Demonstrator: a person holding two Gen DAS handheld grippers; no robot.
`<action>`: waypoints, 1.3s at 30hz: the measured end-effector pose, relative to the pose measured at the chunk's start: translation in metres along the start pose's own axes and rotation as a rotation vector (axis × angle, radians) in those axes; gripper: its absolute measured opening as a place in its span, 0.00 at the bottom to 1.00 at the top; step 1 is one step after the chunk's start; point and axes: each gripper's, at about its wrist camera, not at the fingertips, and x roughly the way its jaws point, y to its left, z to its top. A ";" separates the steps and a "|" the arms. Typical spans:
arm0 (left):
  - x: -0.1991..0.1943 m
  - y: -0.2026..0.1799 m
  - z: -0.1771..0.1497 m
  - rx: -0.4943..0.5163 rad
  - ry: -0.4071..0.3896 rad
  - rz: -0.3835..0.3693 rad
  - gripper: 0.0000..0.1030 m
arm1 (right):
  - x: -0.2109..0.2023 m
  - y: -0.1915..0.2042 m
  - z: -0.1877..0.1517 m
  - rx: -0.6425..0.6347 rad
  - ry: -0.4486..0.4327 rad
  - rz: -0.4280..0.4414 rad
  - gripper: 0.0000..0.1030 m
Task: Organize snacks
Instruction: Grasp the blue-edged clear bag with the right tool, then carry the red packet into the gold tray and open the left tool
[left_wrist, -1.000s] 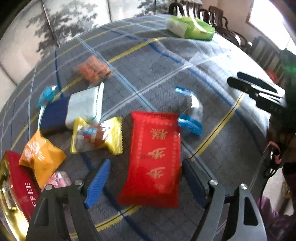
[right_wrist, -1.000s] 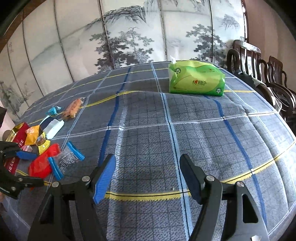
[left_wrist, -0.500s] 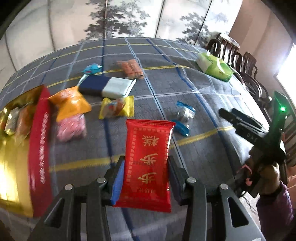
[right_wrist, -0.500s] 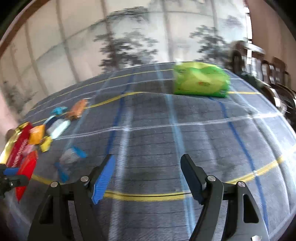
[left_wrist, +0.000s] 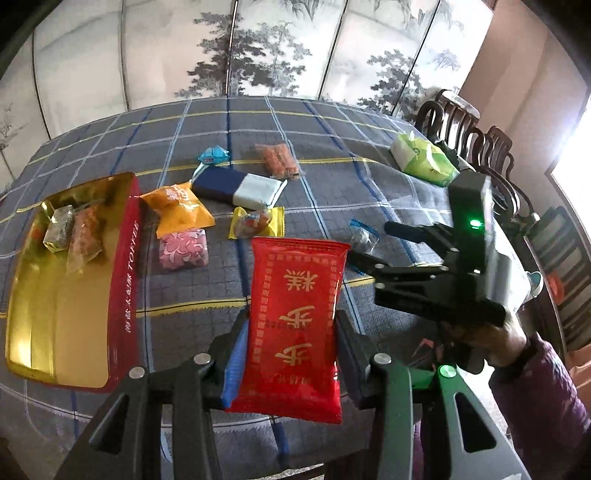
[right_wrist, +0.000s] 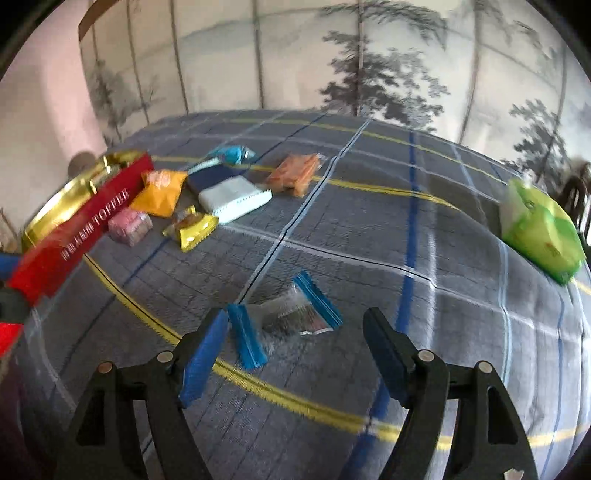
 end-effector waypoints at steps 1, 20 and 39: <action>-0.002 0.001 0.000 -0.003 -0.003 0.002 0.43 | 0.004 0.000 0.001 -0.008 0.006 0.009 0.71; -0.037 0.036 -0.004 -0.095 -0.072 0.061 0.43 | -0.002 -0.032 -0.006 0.245 -0.032 -0.001 0.19; -0.063 0.152 -0.020 -0.225 -0.143 0.285 0.43 | 0.002 -0.042 -0.006 0.308 -0.006 -0.087 0.19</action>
